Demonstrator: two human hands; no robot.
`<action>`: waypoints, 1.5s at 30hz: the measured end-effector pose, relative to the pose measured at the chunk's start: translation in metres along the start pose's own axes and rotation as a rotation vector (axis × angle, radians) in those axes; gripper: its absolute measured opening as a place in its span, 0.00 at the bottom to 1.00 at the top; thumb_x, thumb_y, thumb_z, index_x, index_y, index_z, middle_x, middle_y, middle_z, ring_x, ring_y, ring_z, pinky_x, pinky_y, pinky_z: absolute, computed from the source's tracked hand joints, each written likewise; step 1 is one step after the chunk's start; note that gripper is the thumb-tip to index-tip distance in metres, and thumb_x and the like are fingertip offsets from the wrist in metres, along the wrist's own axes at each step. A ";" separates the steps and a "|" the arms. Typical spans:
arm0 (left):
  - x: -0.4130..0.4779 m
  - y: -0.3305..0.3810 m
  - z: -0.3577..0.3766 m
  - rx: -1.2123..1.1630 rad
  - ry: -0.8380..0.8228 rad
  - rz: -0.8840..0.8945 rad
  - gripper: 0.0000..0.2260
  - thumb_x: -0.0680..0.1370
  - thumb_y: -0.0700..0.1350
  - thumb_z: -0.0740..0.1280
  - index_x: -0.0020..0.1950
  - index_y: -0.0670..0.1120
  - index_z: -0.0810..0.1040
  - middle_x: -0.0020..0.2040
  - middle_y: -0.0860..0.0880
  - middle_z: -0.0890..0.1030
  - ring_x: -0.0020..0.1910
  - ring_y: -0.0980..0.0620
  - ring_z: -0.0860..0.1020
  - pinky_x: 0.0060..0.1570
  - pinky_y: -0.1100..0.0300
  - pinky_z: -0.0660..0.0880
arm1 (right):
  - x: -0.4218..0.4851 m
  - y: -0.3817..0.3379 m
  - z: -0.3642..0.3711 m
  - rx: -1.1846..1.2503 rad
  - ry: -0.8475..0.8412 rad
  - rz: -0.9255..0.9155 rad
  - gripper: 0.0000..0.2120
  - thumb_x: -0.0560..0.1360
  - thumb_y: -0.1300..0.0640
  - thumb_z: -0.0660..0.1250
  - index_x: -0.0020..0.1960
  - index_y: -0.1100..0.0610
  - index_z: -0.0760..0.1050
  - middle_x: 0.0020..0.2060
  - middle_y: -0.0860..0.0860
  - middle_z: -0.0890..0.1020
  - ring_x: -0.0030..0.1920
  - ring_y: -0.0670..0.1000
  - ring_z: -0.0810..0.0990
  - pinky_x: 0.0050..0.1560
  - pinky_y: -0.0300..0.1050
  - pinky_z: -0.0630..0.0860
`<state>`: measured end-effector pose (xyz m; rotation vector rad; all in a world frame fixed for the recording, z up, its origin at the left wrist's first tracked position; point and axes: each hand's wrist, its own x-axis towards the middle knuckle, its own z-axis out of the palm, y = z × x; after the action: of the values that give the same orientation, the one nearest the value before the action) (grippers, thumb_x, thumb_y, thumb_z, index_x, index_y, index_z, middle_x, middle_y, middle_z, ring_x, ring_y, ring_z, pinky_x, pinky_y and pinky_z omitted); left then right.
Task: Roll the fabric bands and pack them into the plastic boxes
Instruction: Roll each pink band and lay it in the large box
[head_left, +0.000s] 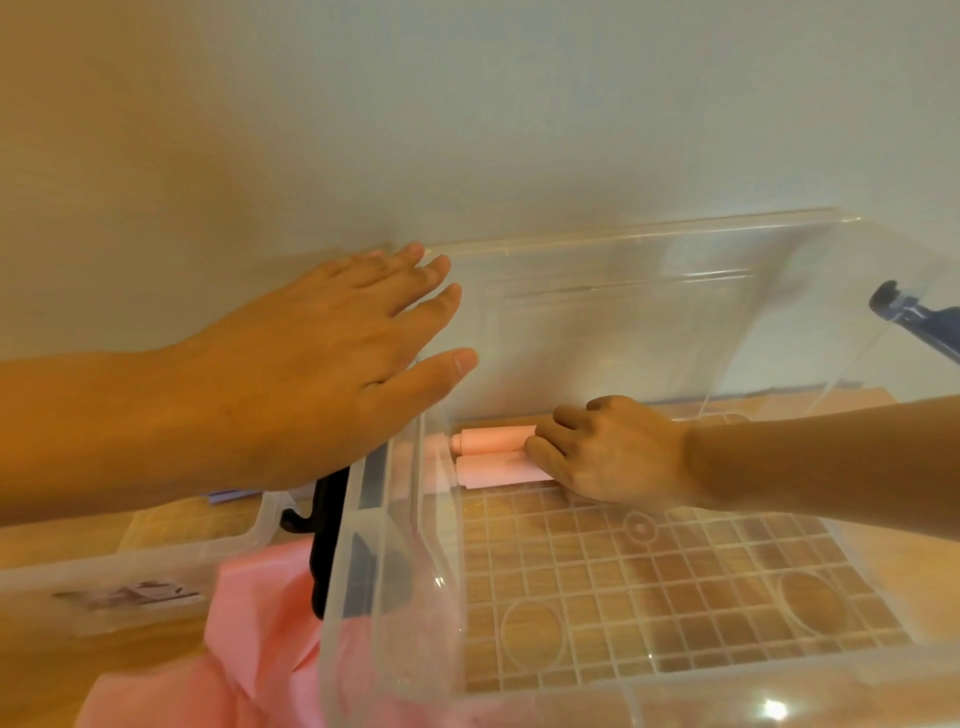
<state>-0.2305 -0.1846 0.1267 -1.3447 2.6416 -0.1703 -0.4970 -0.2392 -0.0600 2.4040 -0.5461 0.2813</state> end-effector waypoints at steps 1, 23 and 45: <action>0.002 0.000 0.002 -0.008 0.037 0.026 0.46 0.59 0.73 0.14 0.74 0.56 0.33 0.81 0.54 0.36 0.80 0.56 0.35 0.79 0.56 0.42 | 0.000 0.000 0.001 0.004 0.002 0.007 0.09 0.69 0.67 0.67 0.42 0.57 0.68 0.30 0.51 0.73 0.28 0.52 0.68 0.23 0.42 0.57; 0.004 0.000 0.001 -0.029 0.052 -0.014 0.50 0.64 0.72 0.20 0.82 0.56 0.44 0.82 0.59 0.42 0.78 0.63 0.36 0.71 0.67 0.32 | -0.007 0.005 -0.006 0.280 -0.115 -0.045 0.10 0.81 0.50 0.64 0.56 0.56 0.72 0.47 0.53 0.79 0.43 0.54 0.78 0.29 0.51 0.77; 0.006 -0.001 -0.001 0.036 0.053 0.006 0.57 0.58 0.75 0.16 0.82 0.54 0.46 0.82 0.55 0.42 0.80 0.58 0.38 0.76 0.61 0.37 | 0.018 0.041 -0.046 0.256 -0.271 -0.021 0.24 0.80 0.39 0.57 0.64 0.56 0.73 0.52 0.53 0.78 0.49 0.55 0.75 0.31 0.52 0.78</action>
<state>-0.2335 -0.1894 0.1273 -1.3394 2.6714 -0.2548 -0.5021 -0.2446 0.0042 2.7157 -0.6376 0.0142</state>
